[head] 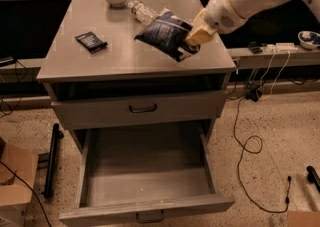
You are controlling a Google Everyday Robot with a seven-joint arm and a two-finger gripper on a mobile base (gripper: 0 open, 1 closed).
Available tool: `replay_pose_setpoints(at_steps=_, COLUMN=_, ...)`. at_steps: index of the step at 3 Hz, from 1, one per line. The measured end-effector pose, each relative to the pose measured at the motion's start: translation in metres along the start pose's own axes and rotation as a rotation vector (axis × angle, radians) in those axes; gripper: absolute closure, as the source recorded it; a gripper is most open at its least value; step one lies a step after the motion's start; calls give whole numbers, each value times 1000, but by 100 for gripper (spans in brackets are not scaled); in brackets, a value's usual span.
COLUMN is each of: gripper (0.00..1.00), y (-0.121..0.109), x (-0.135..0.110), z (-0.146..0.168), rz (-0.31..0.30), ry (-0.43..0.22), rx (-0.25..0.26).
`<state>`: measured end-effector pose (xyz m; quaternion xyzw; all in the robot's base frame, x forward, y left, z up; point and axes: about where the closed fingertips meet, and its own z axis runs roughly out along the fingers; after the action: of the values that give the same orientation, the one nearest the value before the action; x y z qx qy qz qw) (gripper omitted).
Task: Pick blue chip bag from middle drawer and place on counter
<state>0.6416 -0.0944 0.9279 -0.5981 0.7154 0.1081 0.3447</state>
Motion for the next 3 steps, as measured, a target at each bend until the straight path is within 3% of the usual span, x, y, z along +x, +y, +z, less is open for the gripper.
replay_pose_setpoints(at_steps=1, gripper=85, y=-42, x=-11, z=49, rz=19, ry=-19, rx=-33)
replay_pose_setpoints(at_steps=2, gripper=62, y=-69, x=-10, z=104, rz=55, ry=-13, rx=-90)
replay_pose_setpoints(at_steps=3, gripper=39, y=-84, x=-13, z=112, rz=60, ry=-26, rx=-80)
